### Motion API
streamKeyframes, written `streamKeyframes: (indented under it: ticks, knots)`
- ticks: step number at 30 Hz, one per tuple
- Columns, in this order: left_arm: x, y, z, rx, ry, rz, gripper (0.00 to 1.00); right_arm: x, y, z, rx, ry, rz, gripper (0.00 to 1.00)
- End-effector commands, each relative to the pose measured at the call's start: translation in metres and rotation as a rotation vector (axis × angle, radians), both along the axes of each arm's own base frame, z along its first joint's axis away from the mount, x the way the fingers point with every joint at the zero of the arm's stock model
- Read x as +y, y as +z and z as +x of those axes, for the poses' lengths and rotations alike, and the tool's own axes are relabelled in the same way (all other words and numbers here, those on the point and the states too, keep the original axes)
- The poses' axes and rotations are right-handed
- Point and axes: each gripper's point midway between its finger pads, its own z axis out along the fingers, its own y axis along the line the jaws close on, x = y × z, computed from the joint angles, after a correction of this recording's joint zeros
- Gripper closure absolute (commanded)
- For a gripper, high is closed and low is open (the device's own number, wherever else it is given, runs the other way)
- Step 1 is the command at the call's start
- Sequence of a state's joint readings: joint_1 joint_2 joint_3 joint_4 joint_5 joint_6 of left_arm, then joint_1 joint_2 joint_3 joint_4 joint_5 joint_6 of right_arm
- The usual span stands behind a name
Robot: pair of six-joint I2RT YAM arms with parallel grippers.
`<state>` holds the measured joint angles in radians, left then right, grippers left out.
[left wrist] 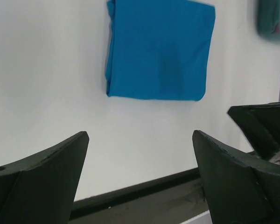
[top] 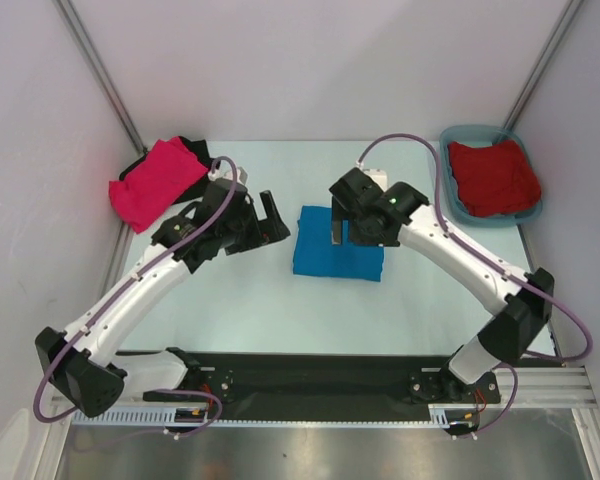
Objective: Fold and stack the t-shirts
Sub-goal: Neatly place the folded tshirt to the corner
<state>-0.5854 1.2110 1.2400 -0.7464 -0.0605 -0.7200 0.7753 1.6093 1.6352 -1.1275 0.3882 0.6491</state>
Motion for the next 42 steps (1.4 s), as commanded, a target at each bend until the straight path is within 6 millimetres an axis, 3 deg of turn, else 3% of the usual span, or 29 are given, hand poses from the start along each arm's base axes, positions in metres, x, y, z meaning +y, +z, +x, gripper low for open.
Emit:
streamKeyframes:
  ticks: [1,2,6,11,17,22,25,26,28,29,31,33,34,36,37,39,42]
  knots:
    - [0.002,-0.003,-0.022,0.048,0.024,-0.049,0.00,0.001,0.027,-0.003,-0.085,-0.040,0.137,0.00]
    - [0.002,-0.008,-0.024,0.053,0.040,-0.065,0.00,-0.001,0.031,-0.004,-0.094,-0.035,0.146,0.00]
    - [0.005,0.013,-0.036,-0.048,0.048,-0.199,0.00,-0.010,0.028,-0.010,-0.080,-0.044,0.124,0.00]
    - [-0.005,0.024,-0.046,-0.106,-0.011,-0.311,0.00,-0.016,0.033,-0.016,-0.101,-0.051,0.156,0.00]
    - [-0.007,-0.001,-0.068,0.065,-0.007,-0.315,0.00,-0.022,0.032,-0.031,-0.090,-0.055,0.227,0.00]
    - [-0.004,-0.009,-0.072,0.069,0.018,-0.307,0.00,-0.019,0.038,-0.041,-0.136,0.010,0.289,0.00]
    - [0.003,-0.017,-0.060,0.046,0.054,-0.241,0.00,-0.028,0.039,-0.031,-0.166,-0.018,0.294,0.00]
    - [0.005,-0.011,-0.052,0.015,0.060,-0.218,0.00,-0.034,0.038,-0.024,-0.167,-0.038,0.294,0.00]
    - [0.008,-0.017,-0.036,-0.001,0.050,-0.115,0.00,-0.034,0.039,-0.015,-0.173,-0.045,0.298,0.00]
    - [0.006,-0.005,-0.027,-0.033,0.035,-0.101,0.00,-0.033,0.034,-0.008,-0.160,-0.039,0.283,0.00]
    - [0.007,-0.019,-0.009,-0.020,0.009,0.008,0.00,-0.031,0.027,0.001,-0.127,-0.040,0.286,0.00]
    - [0.007,-0.013,0.009,-0.032,0.003,0.038,0.00,-0.026,0.020,0.010,-0.096,-0.024,0.275,0.00]
    - [0.004,-0.023,0.018,-0.013,-0.026,0.076,0.03,-0.025,0.019,0.015,-0.091,-0.026,0.276,0.00]
    - [0.002,-0.023,0.034,-0.016,-0.033,0.090,0.10,-0.024,0.015,0.021,-0.073,-0.022,0.270,0.00]
    - [0.002,-0.035,0.044,0.016,-0.040,0.093,0.16,-0.028,0.012,0.025,-0.071,-0.037,0.266,0.00]
    - [0.014,-0.045,0.061,0.042,0.005,0.091,0.18,-0.034,0.012,0.030,-0.064,-0.059,0.266,0.00]
    - [0.018,-0.071,0.083,0.074,-0.003,0.073,0.35,-0.048,0.017,0.043,-0.097,-0.106,0.283,0.00]
